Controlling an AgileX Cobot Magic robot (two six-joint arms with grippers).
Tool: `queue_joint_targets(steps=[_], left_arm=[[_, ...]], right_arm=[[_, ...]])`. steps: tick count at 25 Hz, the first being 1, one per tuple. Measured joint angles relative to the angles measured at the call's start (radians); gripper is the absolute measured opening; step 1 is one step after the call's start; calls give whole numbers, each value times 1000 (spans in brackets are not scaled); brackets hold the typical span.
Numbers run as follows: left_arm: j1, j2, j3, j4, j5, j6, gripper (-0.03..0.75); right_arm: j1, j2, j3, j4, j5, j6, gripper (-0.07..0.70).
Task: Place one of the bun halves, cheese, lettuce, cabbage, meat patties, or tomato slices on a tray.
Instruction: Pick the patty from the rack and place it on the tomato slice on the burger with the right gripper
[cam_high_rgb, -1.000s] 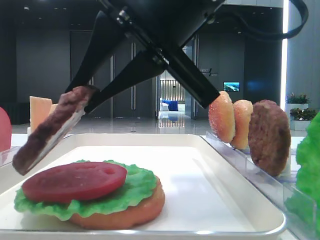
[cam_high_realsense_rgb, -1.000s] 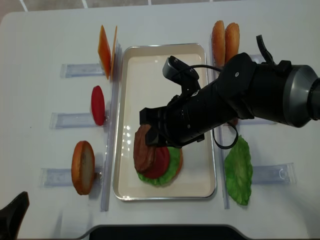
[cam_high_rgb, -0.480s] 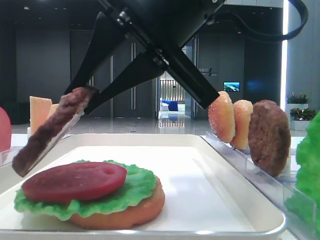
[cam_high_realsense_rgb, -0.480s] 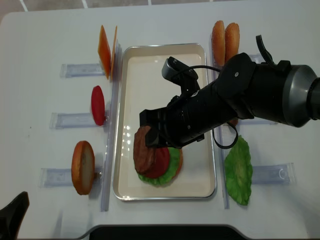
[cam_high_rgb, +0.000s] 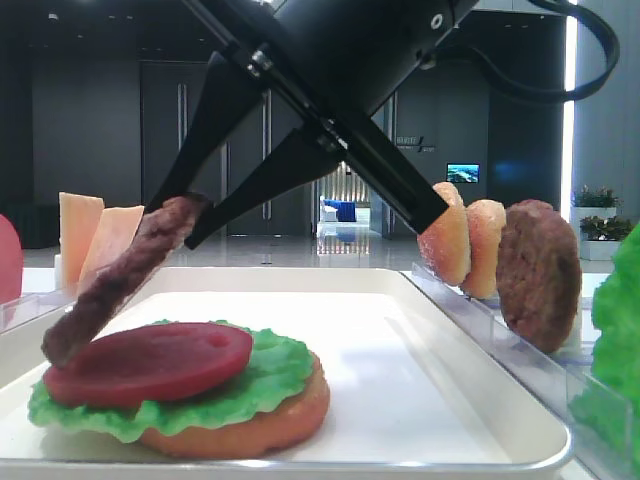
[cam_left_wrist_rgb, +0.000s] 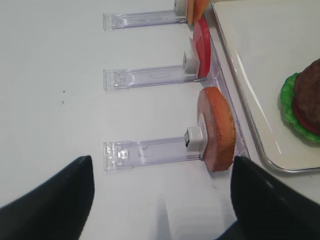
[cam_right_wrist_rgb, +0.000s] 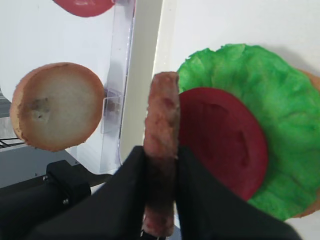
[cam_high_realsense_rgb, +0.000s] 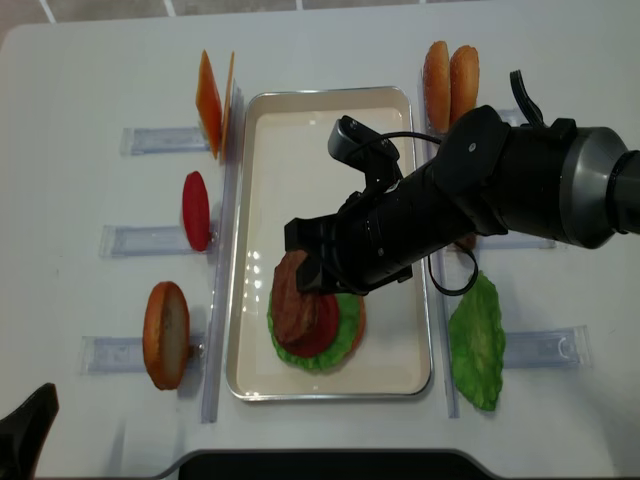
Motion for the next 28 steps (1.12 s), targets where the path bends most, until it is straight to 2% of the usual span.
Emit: queue_joint_targets(steps=[24,28], left_arm=[[0,0,0,0,0,0,659],[0,0,0,0,0,0,659]], right_arm=[[0,0,0,-34,-1,-18,128],[0,0,0,-34,-4,-22,148]])
